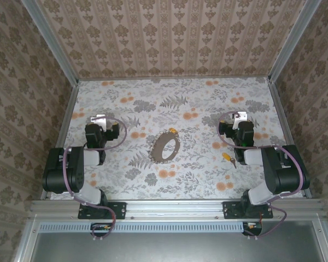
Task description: Put the keys on the keyring
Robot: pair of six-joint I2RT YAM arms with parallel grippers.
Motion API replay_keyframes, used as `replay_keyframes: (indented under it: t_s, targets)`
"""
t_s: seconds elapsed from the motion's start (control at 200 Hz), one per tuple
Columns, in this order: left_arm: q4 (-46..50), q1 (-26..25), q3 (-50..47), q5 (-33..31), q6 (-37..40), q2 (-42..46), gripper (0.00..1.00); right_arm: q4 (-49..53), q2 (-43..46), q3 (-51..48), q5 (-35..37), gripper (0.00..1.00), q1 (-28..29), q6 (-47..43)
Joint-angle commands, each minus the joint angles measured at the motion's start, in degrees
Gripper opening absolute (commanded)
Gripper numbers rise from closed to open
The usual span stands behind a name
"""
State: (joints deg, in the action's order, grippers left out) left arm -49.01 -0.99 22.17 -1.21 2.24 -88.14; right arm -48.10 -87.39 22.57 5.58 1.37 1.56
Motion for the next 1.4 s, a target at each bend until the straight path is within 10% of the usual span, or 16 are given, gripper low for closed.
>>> replay_keyframes:
  t_s: [0.0,0.76,1.1,1.245,1.395]
  targets:
    - [0.1,0.1,1.1,1.1,1.1,0.0,1.0,-1.2,-0.3,0.6,0.7,1.0,0.0,0.5]
    - [0.1,0.2,1.1,1.4,1.0,0.2,1.0,-0.5,0.6,0.8,0.8,1.0,0.0,0.5]
    - [27.6,-6.7,9.5,1.4,2.2,16.2,1.0,43.1,19.6,12.8,12.2,1.0,14.1,2.9]
    - [42.0,-11.3,15.1,-3.2,-10.2,21.9,1.0,55.0,23.4,15.9,5.2,1.0,19.6,8.7]
    - [54.9,-11.3,20.3,5.7,-17.9,22.4,1.0,63.6,22.2,19.4,-0.6,1.0,28.3,9.7]
